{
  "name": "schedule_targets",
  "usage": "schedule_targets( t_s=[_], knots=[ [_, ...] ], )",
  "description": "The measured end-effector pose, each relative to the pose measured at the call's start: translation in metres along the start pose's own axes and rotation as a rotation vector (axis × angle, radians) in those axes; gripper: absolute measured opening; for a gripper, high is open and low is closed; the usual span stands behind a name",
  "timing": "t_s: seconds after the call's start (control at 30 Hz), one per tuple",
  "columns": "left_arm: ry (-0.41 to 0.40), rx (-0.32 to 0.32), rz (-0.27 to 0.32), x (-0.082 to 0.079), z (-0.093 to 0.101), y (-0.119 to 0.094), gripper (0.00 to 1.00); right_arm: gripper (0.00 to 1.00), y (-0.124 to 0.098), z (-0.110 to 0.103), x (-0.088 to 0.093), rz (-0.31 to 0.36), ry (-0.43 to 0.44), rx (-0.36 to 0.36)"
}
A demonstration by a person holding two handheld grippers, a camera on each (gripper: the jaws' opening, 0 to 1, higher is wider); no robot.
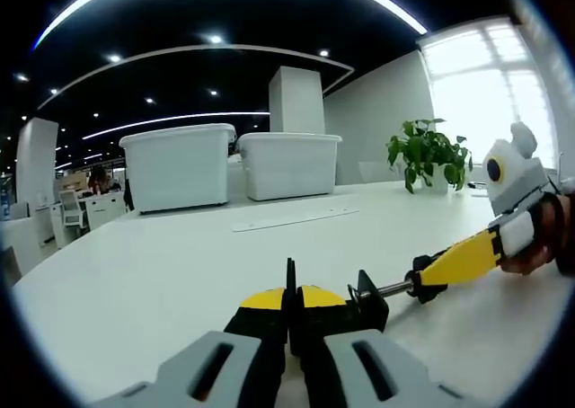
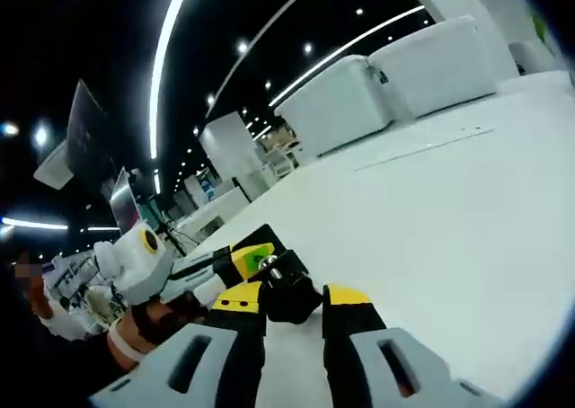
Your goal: Clamp the fixed fixture on the desktop, loosen the retaining clip, secure it to the edge of the desk, and tighten the retaining clip.
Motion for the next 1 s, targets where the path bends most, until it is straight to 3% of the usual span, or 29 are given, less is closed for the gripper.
schedule_targets(
  t_s=[0.07,0.1,0.13,0.3,0.43,0.5,0.57,0.63,0.7,0.73,0.77,0.8,0.83,0.9,1.0],
  knots=[
    [-0.001,0.0,0.0,0.0,0.0,0.0,0.04,0.22,0.0,0.0,0.0,0.0,-0.04,-0.001],
    [0.0,0.0,0.0,0.0,0.0,0.0,0.04,0.22,0.0,-0.001,-0.001,0.003,-0.116,0.005],
    [0.0,0.0,0.0,0.0,0.0,0.0,0.04,0.22,0.0,-0.004,-0.004,0.01,-0.268,0.011],
    [-0.001,0.001,0.0,0.0,0.0,0.001,0.04,0.22,0.0,-0.017,-0.006,0.017,-0.766,0.055],
    [-0.002,0.001,-0.001,0.0,-0.001,0.001,0.04,0.21,0.001,-0.023,-0.004,0.025,-1.024,0.089],
    [-0.003,0.001,-0.001,0.0,0.0,0.001,0.04,0.21,0.002,-0.027,-0.002,0.03,-1.239,0.124],
    [-0.002,0.001,-0.001,0.0,-0.001,0.001,0.04,0.22,0.002,-0.029,0.0,0.032,-1.288,0.143],
    [-0.003,0.0,-0.001,0.0,-0.001,0.001,0.04,0.23,0.003,-0.028,0.0,0.035,-1.25,0.138],
    [-0.007,0.0,-0.002,0.0,-0.001,0.001,0.04,0.26,0.002,-0.027,-0.001,0.077,-0.95,0.093],
    [-0.005,-0.001,-0.002,0.0,-0.001,0.001,0.04,0.32,0.001,-0.025,-0.001,0.048,-0.81,0.065],
    [-0.005,-0.001,-0.002,0.0,-0.001,0.001,0.04,0.38,0.0,-0.024,-0.004,0.053,-0.734,0.057],
    [-0.003,0.0,-0.002,0.0,-0.001,0.001,0.04,0.44,0.0,-0.024,-0.006,0.06,-0.712,0.054],
    [-0.003,0.001,-0.002,0.0,-0.001,0.0,0.04,0.5,0.0,-0.023,-0.009,0.07,-0.587,0.031],
    [-0.002,0.002,-0.002,0.0,-0.001,0.001,0.04,0.51,-0.001,-0.019,-0.008,0.051,-0.35,0.01],
    [-0.002,0.002,-0.002,0.0,-0.001,0.001,0.04,0.52,-0.003,-0.008,-0.008,0.072,-0.13,0.008]
  ],
)
Point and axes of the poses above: the point that each gripper's makers call its tool centre point, and the gripper's own axes: y roughly forward along the fingers, z roughly to its right, x roughly out of its underside, the point moved 6 cm from there along -y, roughly backward along the fingers, and after that the axes turned 14 degrees about -y, right-handed, at the moved point
